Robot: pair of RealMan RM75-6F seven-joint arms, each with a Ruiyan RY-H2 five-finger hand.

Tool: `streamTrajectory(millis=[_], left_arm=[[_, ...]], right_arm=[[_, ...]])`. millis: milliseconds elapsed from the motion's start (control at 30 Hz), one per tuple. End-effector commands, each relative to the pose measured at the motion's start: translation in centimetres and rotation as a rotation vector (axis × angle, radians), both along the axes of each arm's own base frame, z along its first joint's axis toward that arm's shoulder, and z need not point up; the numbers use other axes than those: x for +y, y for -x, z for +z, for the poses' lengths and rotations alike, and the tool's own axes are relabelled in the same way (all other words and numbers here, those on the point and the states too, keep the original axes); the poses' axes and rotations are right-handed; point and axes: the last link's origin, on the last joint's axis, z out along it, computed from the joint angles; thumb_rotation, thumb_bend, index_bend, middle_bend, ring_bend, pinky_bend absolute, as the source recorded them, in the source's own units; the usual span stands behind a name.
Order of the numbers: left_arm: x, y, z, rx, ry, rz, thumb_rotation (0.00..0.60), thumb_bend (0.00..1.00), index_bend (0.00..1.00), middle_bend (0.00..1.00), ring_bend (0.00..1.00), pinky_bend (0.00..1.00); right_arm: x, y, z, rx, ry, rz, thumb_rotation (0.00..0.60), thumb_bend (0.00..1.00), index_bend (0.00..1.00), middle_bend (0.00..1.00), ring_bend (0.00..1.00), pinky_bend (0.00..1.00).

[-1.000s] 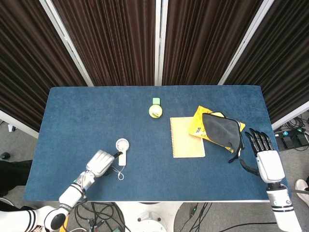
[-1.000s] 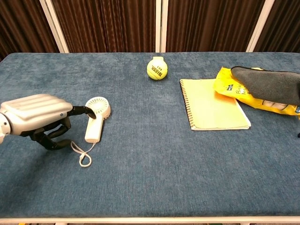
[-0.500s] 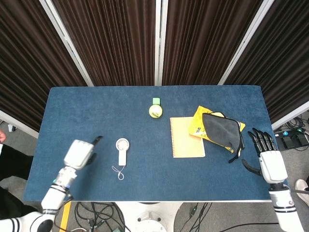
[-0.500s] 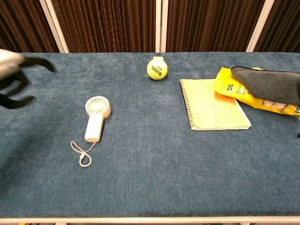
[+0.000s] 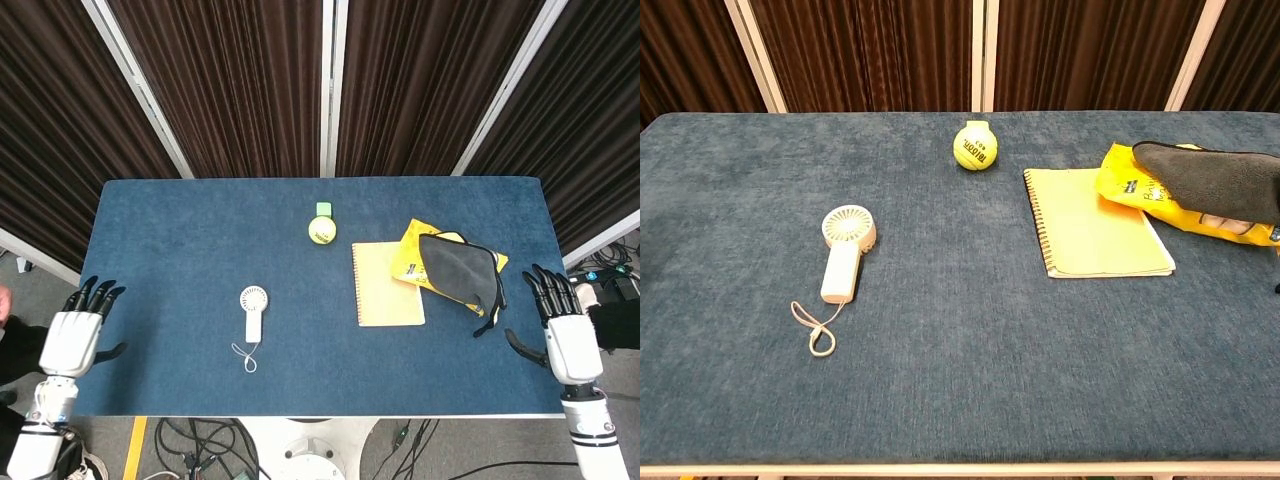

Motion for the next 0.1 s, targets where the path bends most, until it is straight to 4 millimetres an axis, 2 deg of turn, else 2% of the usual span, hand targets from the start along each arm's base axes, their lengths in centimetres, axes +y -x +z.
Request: streamTrajectory(millis=[33, 100], left_arm=[[-0.55, 0.41, 0.71, -0.013, -0.035, 0.002, 0.600, 0.00, 0.17, 0.11, 0.02, 0.21], [-0.84, 0.71, 0.92, -0.013, -0.048, 0.009, 0.600, 0.00, 0.17, 0.11, 0.02, 0.21]], right_arm=[[0.06, 0.21, -0.30, 0.020, -0.013, -0.002, 0.600, 0.16, 0.00, 0.00, 0.00, 0.00], [0.06, 0.32, -0.33, 0.031, -0.014, 0.000, 0.600, 0.16, 0.00, 0.00, 0.00, 0.00]])
